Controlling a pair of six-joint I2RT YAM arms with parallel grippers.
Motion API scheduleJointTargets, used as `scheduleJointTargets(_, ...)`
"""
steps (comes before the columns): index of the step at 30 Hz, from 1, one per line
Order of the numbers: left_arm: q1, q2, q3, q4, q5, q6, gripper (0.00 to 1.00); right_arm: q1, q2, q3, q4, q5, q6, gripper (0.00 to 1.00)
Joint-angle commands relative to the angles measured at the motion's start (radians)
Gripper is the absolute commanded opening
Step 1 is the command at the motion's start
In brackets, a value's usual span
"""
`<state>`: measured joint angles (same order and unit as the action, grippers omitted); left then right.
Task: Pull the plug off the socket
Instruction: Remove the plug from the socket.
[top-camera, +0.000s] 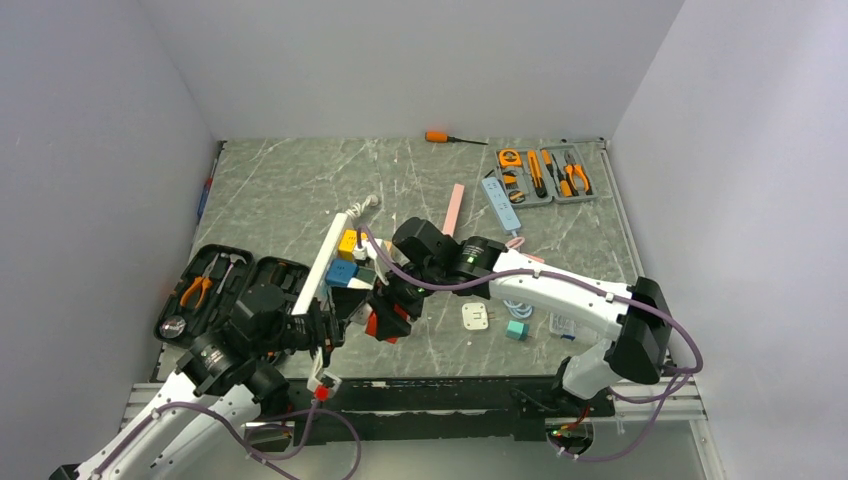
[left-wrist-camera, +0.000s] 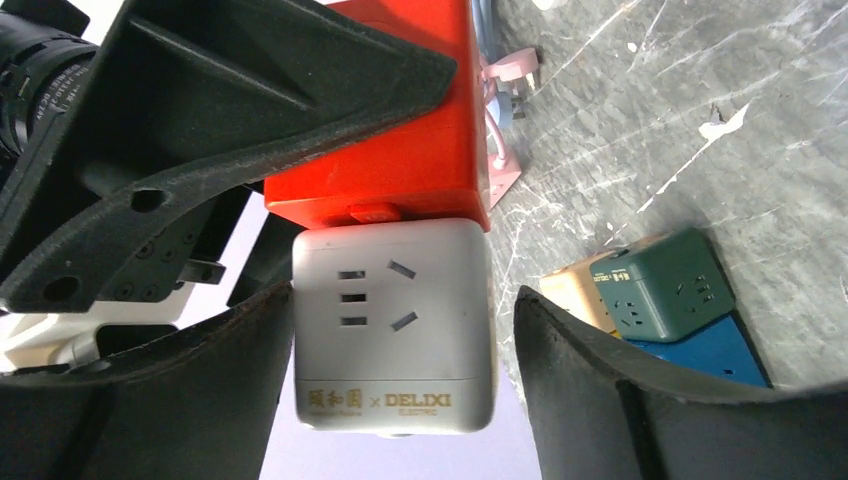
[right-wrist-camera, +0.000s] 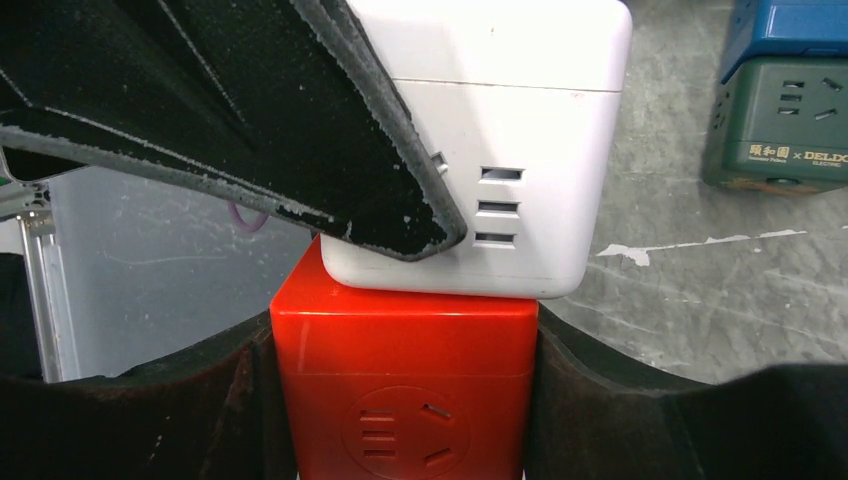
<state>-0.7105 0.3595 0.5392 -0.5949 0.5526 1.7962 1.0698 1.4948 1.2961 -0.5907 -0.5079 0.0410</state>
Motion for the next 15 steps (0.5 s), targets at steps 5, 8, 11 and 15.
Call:
scheduleJointTargets(5,-0.017,0.098,0.079,0.03,-0.037,0.033,0.69,-0.001,0.017,0.061,0.057,-0.072,-0.014,0.0)
scheduleJointTargets(8,-0.033,0.136,0.103,0.038,-0.069,0.02,0.58,-0.002,0.028,0.07,0.055,-0.073,-0.016,0.0)
scheduleJointTargets(11,-0.059,0.164,0.118,0.015,-0.119,0.029,0.43,-0.003,0.03,0.074,0.058,-0.077,-0.018,0.0)
scheduleJointTargets(15,-0.119,0.189,0.123,0.01,-0.212,-0.004,0.17,-0.002,0.023,0.069,0.068,-0.071,-0.013,0.0)
